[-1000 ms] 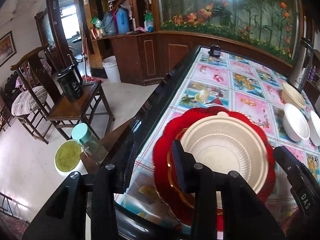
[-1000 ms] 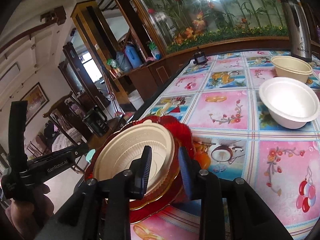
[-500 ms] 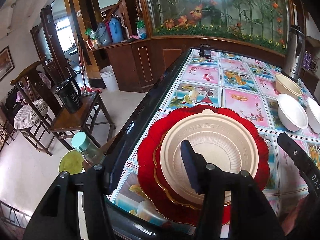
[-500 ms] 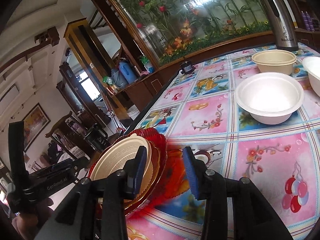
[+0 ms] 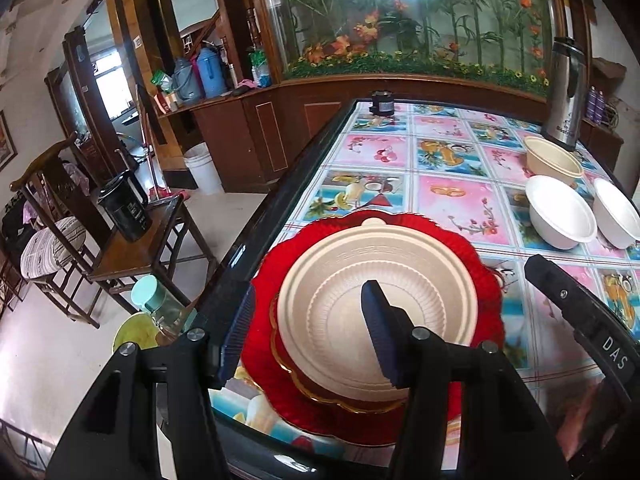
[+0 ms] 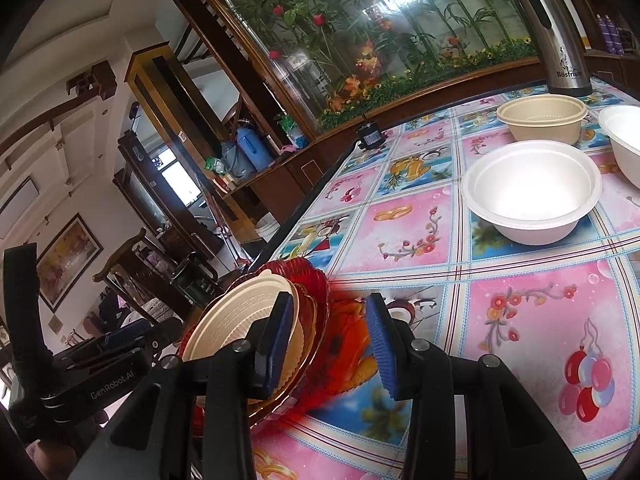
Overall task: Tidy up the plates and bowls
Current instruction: 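Raise the left tool away from the stacked bowl, then move the right tool to a white foam plate and grasp its rim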
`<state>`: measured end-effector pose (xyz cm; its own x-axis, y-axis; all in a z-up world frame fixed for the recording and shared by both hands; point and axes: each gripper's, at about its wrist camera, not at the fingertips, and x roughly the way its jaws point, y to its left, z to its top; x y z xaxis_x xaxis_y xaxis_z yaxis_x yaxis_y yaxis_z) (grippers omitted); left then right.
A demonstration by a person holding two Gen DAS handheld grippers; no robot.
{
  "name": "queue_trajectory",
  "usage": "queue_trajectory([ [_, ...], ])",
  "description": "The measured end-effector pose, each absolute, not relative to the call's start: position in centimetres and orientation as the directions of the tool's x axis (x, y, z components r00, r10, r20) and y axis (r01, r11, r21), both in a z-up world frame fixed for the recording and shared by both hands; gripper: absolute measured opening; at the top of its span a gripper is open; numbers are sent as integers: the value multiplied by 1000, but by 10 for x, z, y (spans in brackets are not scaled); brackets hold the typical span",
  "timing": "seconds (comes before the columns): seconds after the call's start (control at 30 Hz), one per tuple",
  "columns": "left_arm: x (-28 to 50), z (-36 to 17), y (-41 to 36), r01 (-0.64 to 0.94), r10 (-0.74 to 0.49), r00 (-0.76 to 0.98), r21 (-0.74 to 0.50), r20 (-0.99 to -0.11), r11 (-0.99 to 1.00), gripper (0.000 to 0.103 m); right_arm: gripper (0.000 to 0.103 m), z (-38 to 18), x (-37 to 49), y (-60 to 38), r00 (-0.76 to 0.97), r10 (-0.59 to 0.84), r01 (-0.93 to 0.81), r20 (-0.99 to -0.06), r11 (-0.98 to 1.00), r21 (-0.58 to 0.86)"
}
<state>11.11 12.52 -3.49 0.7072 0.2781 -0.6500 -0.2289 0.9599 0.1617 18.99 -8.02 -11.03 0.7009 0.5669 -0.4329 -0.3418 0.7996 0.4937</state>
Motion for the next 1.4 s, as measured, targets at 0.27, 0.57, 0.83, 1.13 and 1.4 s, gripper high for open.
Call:
queue_trajectory([
  [0.27, 116, -40, 100, -162, 248, 708, 190, -661, 968, 54, 40, -95, 169, -104, 764, 504, -349, -402, 848, 399],
  [0.57, 134, -27, 50, -58, 212, 738, 253, -641, 966, 54, 48, -53, 171, -169, 873, 364, -249, -325, 905, 344],
  [0.83, 163, -24, 14, -10, 201, 727, 282, -657, 959, 54, 50, -46, 240, -215, 897, 221, -91, -383, 940, 329],
  [1.13, 198, -30, -7, -56, 282, 673, 334, -683, 941, 54, 50, -83, 294, -242, 861, 300, -85, -410, 882, 464],
  [1.4, 253, -41, -23, -94, 240, 588, 229, -772, 969, 54, 50, -87, 301, -258, 802, 383, -87, -459, 834, 544],
])
